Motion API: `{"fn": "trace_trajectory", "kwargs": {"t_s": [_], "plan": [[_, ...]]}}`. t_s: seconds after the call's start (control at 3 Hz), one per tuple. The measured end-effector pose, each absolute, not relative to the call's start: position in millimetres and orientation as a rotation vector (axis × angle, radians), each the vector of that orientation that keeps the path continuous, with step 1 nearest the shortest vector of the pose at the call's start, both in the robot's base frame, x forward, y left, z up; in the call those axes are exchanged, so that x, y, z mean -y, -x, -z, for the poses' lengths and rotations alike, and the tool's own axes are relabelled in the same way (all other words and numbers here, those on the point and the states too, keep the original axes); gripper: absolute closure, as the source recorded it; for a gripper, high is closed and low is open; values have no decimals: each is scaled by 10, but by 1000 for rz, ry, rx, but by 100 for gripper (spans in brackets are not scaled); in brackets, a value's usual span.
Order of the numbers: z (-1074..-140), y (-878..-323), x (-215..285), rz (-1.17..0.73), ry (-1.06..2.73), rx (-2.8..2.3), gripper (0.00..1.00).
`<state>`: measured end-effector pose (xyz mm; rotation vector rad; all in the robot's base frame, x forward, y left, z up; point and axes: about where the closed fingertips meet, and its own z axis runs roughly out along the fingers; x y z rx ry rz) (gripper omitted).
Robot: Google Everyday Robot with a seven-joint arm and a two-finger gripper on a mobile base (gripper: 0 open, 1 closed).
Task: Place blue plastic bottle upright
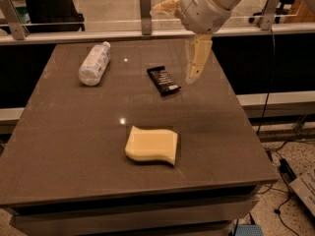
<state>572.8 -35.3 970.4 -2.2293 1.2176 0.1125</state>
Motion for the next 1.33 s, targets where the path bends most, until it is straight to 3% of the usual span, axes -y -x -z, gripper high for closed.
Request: {"fn": "trace_trajectory", "kwargs": {"t_s": [1.33], "plan": [[-9070, -7039, -813, -52, 2607, -580, 0]]}}
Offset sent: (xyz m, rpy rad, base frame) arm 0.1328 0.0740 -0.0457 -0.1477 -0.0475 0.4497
